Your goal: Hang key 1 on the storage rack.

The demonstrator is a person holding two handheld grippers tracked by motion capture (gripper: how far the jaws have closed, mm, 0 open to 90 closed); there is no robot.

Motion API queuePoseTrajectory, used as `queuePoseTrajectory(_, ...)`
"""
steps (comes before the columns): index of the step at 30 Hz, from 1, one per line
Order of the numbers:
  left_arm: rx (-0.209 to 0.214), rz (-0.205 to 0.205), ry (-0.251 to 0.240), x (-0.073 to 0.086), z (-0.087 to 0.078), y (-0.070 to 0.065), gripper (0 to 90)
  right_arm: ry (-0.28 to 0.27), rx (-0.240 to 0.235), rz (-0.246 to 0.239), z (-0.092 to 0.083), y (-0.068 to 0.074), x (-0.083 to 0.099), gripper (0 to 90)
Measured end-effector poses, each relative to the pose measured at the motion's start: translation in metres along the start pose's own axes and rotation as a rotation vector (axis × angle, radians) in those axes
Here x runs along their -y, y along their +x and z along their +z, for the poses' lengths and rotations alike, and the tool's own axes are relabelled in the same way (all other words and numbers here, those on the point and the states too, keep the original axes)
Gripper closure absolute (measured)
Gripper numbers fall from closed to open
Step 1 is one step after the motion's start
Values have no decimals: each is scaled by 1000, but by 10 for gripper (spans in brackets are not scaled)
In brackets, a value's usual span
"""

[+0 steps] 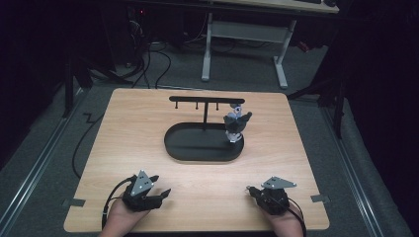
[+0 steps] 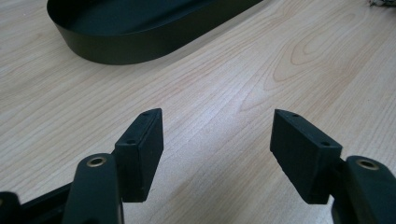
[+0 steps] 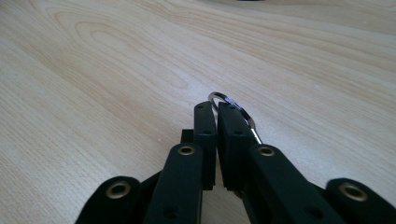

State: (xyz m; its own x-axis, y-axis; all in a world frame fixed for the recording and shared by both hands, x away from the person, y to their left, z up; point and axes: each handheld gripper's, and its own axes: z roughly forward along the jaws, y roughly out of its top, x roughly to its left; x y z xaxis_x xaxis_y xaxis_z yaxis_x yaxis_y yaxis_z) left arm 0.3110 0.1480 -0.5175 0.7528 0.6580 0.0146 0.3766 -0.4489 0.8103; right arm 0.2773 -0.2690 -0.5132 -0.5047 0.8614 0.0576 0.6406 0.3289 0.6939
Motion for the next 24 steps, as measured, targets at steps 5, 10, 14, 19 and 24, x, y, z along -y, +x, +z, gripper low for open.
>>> queuePoseTrajectory(5,14,14,1,-3,5,-1,355,10,46,-1,-5,-5,4,800)
queuePoseTrajectory(10,22,20,1,-5,7,0,355,28,59,5,-10,-8,6,772)
queuePoseTrajectory(14,32,25,-1,-6,9,0,355,83,66,-6,-13,-11,2,746)
queuePoseTrajectory(19,32,30,-5,-7,8,0,355,175,61,-61,-14,-12,-7,720)
queuePoseTrajectory(24,30,25,-3,-7,9,0,355,286,33,-94,-9,-17,-22,678)
